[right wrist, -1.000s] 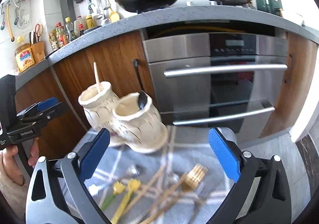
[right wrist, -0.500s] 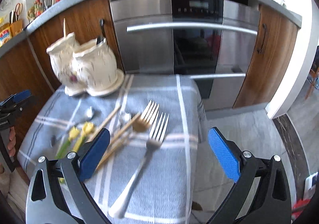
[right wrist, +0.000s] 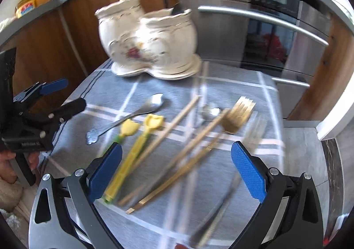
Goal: Organize utensils
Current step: 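Lower the right gripper onto the yellow tulip-handled utensil and close on it, then grasp the second wooden chopstick with the left gripper while the right holds the yellow utensil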
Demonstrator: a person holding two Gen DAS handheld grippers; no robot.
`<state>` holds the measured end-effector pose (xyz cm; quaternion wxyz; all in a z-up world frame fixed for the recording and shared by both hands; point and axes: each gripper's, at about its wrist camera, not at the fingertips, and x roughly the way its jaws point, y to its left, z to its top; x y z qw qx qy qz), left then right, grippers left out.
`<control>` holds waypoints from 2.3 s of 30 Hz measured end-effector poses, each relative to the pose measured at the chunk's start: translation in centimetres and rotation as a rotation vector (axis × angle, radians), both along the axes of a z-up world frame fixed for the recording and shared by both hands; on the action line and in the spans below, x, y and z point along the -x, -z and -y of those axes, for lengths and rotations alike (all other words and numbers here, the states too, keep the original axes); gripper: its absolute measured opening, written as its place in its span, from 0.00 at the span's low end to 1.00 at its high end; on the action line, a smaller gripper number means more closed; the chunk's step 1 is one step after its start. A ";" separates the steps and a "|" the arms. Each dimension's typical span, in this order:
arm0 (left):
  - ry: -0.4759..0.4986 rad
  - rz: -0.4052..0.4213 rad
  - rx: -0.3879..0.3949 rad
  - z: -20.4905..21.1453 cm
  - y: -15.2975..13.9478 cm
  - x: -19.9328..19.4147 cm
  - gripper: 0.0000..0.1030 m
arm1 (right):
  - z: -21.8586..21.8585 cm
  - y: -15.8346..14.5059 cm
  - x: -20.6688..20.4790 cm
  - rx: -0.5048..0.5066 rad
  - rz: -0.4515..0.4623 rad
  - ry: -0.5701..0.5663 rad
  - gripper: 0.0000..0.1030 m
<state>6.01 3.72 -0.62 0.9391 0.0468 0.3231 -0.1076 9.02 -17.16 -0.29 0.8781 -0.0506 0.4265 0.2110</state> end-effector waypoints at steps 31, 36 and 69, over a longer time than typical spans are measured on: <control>0.045 -0.029 0.067 -0.8 0.9 0.2 0.95 | -7.7 2.8 -0.7 0.208 -0.053 -0.054 0.17; 0.047 -0.030 0.060 -0.6 1.0 0.2 0.95 | -7.6 3.0 -1.0 0.181 -0.062 -0.045 0.15; 0.264 -0.257 0.048 10.5 1.3 -2.4 0.48 | 9.9 -2.9 -0.1 -0.195 0.056 0.199 0.09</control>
